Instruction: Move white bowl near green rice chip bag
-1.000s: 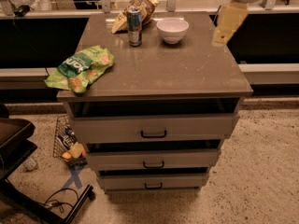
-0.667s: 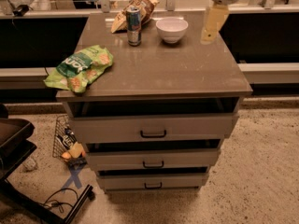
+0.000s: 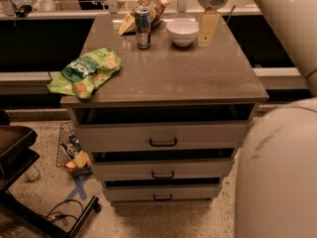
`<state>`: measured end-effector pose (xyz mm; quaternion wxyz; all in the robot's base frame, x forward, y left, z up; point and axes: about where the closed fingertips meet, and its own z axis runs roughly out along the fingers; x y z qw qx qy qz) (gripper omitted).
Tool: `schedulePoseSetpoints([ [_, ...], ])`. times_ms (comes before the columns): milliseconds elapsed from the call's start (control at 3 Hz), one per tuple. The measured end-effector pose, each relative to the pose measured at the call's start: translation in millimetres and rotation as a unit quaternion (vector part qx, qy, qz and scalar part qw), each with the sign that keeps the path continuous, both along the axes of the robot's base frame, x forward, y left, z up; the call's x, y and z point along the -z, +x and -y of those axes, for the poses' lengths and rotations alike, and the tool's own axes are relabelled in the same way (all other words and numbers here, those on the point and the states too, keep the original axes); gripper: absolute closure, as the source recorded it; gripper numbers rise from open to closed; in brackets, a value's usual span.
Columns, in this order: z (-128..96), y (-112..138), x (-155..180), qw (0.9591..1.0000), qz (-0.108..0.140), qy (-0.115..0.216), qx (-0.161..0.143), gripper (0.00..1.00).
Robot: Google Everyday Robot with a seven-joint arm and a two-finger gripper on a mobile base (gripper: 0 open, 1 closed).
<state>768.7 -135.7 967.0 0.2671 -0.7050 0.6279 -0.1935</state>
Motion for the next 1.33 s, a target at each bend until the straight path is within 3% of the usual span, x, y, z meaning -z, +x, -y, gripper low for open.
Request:
schedulePoseSetpoints([
  [667,9.9,56.9,52.2,0.9981,-0.043,-0.043,0.0,0.0],
  [1333,11.0,70.1,99.3,0.9956,-0.084,-0.042,0.005,0.0],
])
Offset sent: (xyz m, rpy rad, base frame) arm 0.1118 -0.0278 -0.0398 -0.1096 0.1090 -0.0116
